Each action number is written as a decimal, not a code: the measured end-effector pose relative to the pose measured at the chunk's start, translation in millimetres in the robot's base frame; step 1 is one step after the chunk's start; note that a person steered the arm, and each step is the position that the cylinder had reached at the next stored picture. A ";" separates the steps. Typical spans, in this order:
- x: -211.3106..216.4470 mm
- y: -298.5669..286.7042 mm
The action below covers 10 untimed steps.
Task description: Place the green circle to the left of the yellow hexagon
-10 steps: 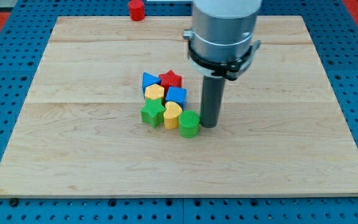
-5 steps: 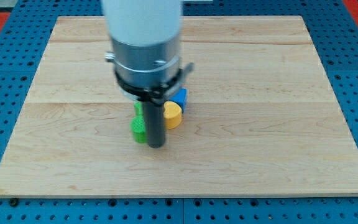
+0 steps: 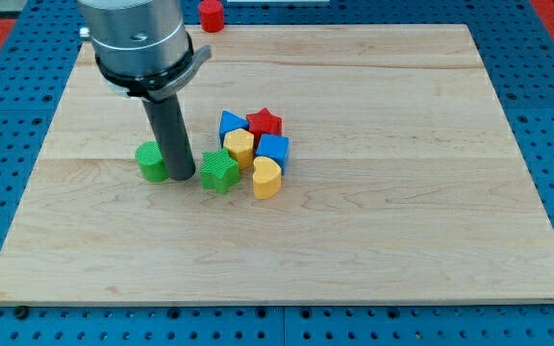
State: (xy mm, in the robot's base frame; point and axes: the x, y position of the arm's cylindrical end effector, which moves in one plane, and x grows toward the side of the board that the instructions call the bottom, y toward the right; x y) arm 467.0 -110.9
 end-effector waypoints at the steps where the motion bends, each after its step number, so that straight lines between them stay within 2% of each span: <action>1: 5.4 23.0; 2: 8.6 46.2; 4: 32.9 -11.7; 6: 8.3 -75.0; 7: -10.9 -43.3; 8: -12.3 -17.5; 10: -10.9 -6.5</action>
